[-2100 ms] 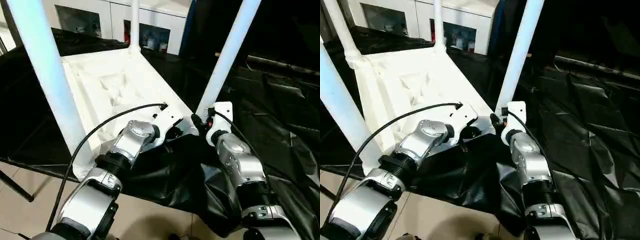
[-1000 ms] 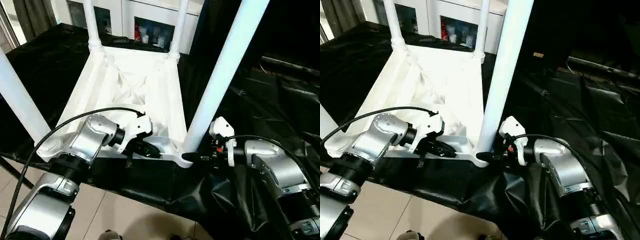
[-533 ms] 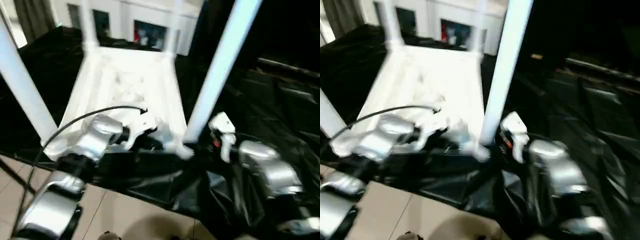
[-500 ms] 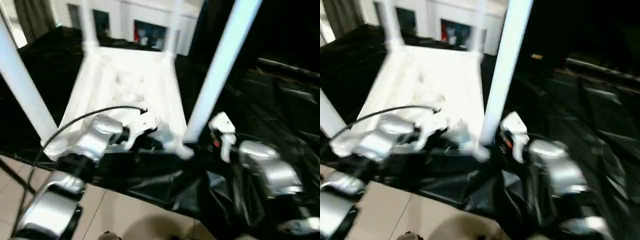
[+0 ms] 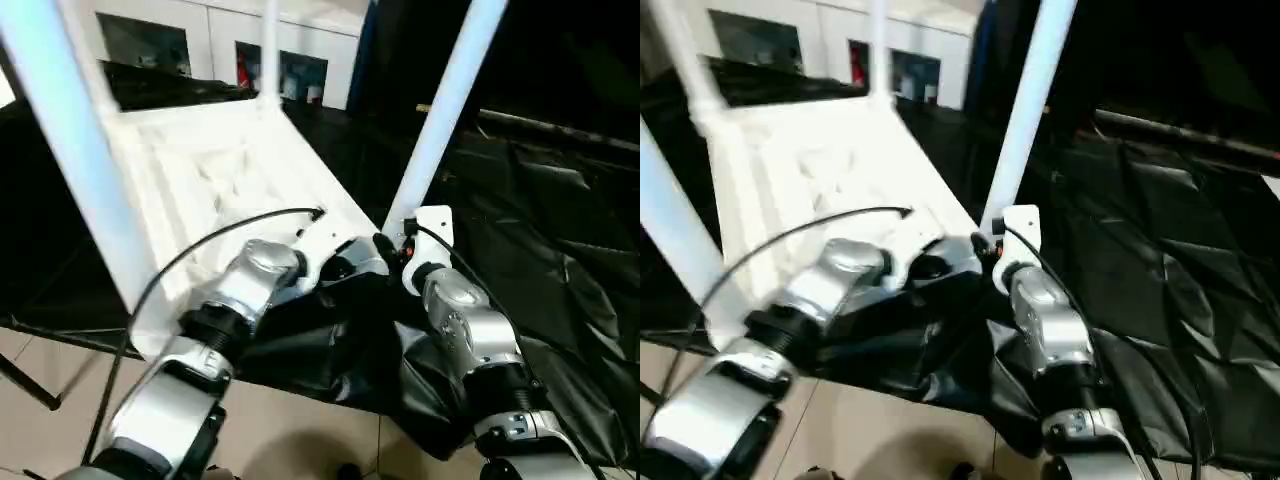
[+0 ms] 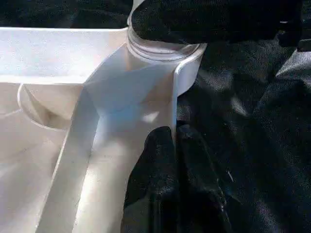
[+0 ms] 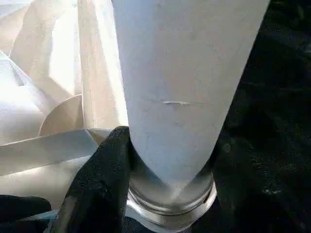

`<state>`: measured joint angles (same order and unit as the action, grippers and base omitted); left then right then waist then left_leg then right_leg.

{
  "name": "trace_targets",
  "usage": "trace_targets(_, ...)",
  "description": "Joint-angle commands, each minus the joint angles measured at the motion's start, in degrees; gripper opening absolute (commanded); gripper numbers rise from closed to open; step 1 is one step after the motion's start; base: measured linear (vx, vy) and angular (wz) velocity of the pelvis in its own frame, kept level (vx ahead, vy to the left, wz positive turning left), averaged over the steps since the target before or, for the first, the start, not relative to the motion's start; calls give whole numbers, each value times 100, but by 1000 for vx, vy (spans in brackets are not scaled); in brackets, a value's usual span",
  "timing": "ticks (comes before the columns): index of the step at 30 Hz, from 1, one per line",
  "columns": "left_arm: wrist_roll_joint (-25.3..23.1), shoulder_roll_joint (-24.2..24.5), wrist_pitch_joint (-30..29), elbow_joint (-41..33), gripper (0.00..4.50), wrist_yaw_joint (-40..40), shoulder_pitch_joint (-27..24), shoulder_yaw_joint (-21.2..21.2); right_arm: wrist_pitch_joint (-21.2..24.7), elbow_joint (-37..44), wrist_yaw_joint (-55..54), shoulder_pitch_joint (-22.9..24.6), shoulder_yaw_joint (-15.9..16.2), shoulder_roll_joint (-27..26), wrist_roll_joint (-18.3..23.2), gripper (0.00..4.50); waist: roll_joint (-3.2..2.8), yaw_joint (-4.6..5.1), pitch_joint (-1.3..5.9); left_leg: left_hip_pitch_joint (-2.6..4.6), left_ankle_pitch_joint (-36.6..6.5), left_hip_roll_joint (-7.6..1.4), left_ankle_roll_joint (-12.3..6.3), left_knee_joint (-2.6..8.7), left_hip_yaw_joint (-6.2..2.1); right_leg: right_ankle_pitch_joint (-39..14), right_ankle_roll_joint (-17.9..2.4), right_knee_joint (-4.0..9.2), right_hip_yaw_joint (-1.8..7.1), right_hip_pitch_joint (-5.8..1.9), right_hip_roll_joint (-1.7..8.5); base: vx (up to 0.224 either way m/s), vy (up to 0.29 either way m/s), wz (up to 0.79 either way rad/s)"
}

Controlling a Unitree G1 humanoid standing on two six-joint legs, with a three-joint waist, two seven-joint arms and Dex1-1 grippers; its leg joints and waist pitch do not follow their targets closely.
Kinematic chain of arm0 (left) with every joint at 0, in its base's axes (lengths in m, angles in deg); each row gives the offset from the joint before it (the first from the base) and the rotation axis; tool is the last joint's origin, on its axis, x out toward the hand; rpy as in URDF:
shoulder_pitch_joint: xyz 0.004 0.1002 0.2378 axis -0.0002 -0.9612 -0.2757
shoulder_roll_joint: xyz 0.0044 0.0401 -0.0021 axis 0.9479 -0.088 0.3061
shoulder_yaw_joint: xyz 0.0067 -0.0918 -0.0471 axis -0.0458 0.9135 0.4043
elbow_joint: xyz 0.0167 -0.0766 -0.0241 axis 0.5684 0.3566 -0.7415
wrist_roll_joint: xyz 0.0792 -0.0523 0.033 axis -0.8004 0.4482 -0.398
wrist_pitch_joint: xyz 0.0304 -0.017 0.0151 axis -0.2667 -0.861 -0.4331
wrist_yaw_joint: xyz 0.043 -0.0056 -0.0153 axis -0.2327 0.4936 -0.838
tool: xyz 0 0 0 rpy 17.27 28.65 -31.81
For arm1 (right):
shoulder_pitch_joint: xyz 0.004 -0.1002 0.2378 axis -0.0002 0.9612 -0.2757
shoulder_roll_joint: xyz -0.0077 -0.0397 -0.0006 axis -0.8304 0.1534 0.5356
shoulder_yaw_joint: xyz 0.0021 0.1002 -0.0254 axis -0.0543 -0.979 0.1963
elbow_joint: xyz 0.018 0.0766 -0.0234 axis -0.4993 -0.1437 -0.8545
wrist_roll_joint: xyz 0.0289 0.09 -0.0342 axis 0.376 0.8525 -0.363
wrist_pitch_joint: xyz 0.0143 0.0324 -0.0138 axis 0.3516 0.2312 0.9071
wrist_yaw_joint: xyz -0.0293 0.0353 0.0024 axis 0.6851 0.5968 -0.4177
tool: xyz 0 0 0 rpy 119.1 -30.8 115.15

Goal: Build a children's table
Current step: Rotate leg to tighten

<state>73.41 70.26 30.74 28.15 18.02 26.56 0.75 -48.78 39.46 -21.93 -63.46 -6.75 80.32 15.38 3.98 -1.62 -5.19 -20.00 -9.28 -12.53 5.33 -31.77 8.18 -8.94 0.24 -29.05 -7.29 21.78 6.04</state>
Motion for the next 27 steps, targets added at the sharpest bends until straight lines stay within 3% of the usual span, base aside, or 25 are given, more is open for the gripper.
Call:
trace_targets(1, -5, -303, 58, 93, 0, -69, 91, -200, 165, -220, 349, -5, 249, -332, 159, 272, -57, 56, 256, 182, -3318, 20, 75, 381, -27, -4117, -44, 615, -34, -85, 301, 0, 0, 0)
trace_targets(3, -20, -282, 97, 128, 0, -52, 103, -187, 150, -212, 394, -20, 246, -312, 164, 292, -87, 77, 252, 147, -3435, -32, 76, 423, -59, -3968, -2, 592, -109, -129, 299, 0, 0, 0)
trace_targets(5, -34, -191, 217, 205, 0, 45, 139, -160, 124, -148, 724, -16, 399, -139, 122, 307, -113, 88, 250, 125, -3780, -109, 123, 505, -89, -3648, -31, 500, -118, -170, 271, 0, 0, 0)
trace_targets(6, -33, -178, 233, 209, 0, 67, 142, -160, 127, -134, 772, -11, 418, -115, 120, 316, -109, 87, 245, 166, -3983, -117, 136, 519, -80, -3560, -62, 491, -96, -142, 259, 0, 0, 0)
trace_targets(11, 14, 58, 443, 192, 0, 448, 145, -172, 161, 215, 1758, 129, 677, 394, 194, 321, -79, 61, 262, 118, -3459, -41, 104, 446, -55, -3855, -67, 550, -67, -130, 370, 0, 0, 0)
trace_targets(14, 110, 276, 602, 79, 0, 885, 95, -170, -34, 424, 2502, 228, 844, 902, 163, 321, -91, 7, 302, 80, -3139, -44, 44, 445, -31, -3595, -170, 496, 5, -152, 377, 0, 0, 0)
trace_targets(16, 177, 446, 644, -27, 0, 1300, 34, -203, -171, 554, 3092, 310, 934, 1244, 148, 321, -76, -20, 319, 38, -2913, -62, 11, 459, -13, -3262, -343, 419, 68, -157, 377, 0, 0, 0)
trace_targets(18, 270, 584, 769, -184, 0, 1742, -64, -262, -185, 646, 3463, 372, 1002, 1454, 175, 321, -60, -52, 352, 23, -2575, -73, -58, 451, 41, -2708, -694, 298, 164, -128, 353, 0, 0, 0)
trace_targets(19, 403, 757, 799, -445, 0, 2305, -207, -358, -273, 721, 3797, 447, 1117, 1672, 158, 321, -50, -77, 369, -21, -2335, -79, -83, 454, 54, -2403, -844, 222, 195, -168, 338, 0, 0, 0)
trace_targets(21, 472, 824, 867, -561, 0, 2559, -274, -396, -321, 749, 3934, 476, 1161, 1758, 151, 321, -2, -95, 392, -73, -2014, -63, -176, 429, 108, -2055, -976, 119, 274, -163, 313, 0, 0, 0)
trace_targets(22, 612, 923, 801, -789, 0, 2888, -390, -423, -285, 832, 4212, 540, 1220, 1899, 215, 321, 13, -122, 397, -62, -1953, -59, -203, 414, 123, -2036, -996, 107, 299, -143, 305, 60, -35, 15)
trace_targets(23, 640, 941, 789, -834, 0, 2945, -413, -426, -284, 851, 4271, 555, 1231, 1928, 230, 321, 4, -170, 395, 69, -1896, -73, -314, 364, 214, -1821, -1251, 79, 379, -24, 284, 60, -35, 15)
trace_targets(24, 682, 965, 762, -894, 0, 3016, -444, -429, -279, 885, 4372, 580, 1248, 1976, 260, 321, 24, -185, 415, 55, -1813, -62, -347, 344, 237, -1715, -1312, 42, 397, -39, 270, 81, -47, 25)
trace_targets(26, 735, 1121, 699, -1073, 0, 3259, -542, -482, -355, 955, 4626, 677, 1275, 2139, 278, 321, 39, -280, 446, 96, -1571, -75, -432, 293, 298, -1323, -1467, -57, 469, 1, 245, 73, -54, 25)
trace_targets(27, 743, 1155, 678, -1115, 0, 3314, -564, -496, -369, 971, 4680, 700, 1273, 2170, 288, 321, 34, -282, 464, 0, -1244, -65, -522, 287, 301, -920, -1538, -156, 483, -74, 223, 68, -39, 12)
